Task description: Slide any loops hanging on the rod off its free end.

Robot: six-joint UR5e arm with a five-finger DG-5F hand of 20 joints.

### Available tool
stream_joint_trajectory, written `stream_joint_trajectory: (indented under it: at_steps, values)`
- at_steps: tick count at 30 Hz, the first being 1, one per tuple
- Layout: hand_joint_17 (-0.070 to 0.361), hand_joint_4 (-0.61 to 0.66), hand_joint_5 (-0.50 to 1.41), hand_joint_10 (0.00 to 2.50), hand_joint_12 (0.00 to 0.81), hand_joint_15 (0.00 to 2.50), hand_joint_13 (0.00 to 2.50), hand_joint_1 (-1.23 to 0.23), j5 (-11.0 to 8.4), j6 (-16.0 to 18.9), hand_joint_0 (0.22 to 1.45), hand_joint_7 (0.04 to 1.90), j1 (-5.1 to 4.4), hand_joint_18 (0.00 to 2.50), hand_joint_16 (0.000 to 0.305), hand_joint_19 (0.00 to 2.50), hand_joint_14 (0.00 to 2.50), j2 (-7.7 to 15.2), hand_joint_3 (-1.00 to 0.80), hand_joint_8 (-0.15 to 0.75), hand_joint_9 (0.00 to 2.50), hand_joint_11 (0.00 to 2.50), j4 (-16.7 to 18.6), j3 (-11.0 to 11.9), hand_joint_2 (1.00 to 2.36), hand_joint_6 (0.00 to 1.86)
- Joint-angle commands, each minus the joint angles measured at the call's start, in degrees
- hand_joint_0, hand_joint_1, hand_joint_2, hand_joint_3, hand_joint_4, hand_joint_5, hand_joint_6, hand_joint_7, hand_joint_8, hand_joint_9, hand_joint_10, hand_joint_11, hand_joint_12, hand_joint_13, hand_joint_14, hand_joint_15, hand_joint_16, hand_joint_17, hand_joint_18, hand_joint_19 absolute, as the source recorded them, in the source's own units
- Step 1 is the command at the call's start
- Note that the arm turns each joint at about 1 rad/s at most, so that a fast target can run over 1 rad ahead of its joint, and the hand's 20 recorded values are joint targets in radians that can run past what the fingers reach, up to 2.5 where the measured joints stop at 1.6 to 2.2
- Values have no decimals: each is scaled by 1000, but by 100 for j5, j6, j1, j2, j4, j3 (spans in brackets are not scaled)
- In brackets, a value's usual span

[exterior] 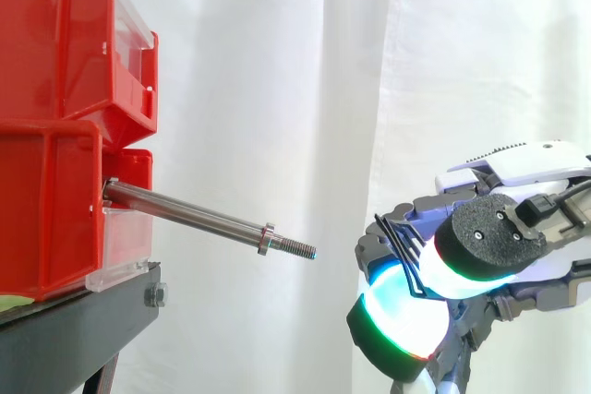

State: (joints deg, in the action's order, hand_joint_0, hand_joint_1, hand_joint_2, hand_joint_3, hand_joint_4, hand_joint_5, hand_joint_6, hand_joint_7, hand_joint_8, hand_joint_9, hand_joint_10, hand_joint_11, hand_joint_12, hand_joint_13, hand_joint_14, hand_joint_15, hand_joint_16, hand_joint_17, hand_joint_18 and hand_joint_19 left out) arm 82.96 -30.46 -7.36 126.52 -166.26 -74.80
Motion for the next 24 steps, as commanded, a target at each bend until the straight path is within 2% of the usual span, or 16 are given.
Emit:
stream_joint_trajectory:
  at_steps: [1,11,24]
  values:
    - [82,8,-198,11,253,125,836,-773,-26,120,651,1044,-2,834,36,388,6,5,-338,255,849,343,-3,0,1015,923]
    - [82,3,-202,13,255,125,836,-791,-26,550,664,1038,-11,837,36,396,5,-4,-355,255,845,340,-197,0,1014,924]
    - [82,27,-211,12,257,126,831,-819,-87,823,670,1042,-46,837,36,388,4,-13,-402,254,837,369,-346,0,1010,927]
